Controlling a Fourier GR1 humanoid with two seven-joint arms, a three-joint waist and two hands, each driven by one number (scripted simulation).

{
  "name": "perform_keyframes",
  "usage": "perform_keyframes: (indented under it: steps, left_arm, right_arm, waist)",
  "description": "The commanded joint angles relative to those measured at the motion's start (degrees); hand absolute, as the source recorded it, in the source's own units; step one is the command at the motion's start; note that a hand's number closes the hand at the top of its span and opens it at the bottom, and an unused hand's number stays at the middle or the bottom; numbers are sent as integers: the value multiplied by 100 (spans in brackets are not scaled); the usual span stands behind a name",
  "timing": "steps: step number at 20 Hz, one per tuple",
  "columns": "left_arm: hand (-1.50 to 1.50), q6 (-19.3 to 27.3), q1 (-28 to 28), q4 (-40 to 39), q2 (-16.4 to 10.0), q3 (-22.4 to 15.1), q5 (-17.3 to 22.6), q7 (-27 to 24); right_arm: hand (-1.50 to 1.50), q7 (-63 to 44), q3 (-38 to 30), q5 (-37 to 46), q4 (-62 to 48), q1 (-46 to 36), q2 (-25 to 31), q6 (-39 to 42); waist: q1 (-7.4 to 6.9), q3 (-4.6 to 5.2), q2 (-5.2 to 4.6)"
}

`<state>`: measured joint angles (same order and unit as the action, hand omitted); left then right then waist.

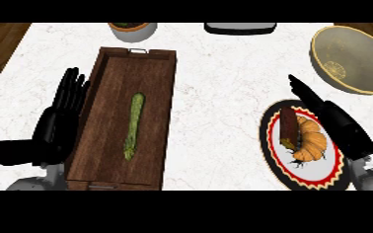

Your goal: Pick the croissant from the plate and place it in the bowl

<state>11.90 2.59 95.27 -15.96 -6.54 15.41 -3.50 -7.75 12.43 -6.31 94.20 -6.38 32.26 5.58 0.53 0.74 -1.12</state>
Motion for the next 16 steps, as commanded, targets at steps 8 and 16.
perform_keyframes:
  steps: [8,16]
  left_arm:
    - [0,360,203,-249,-809,200,-951,362]
    - [0,472,685,-400,-817,27,-1260,764]
  right_arm:
    - [150,2113,-2185,-1542,-1873,-128,172,624]
    - [-150,4826,-2457,-1560,-3221,74,1070,3787]
  waist:
    - [18,-168,-42]
    - [-83,-142,9]
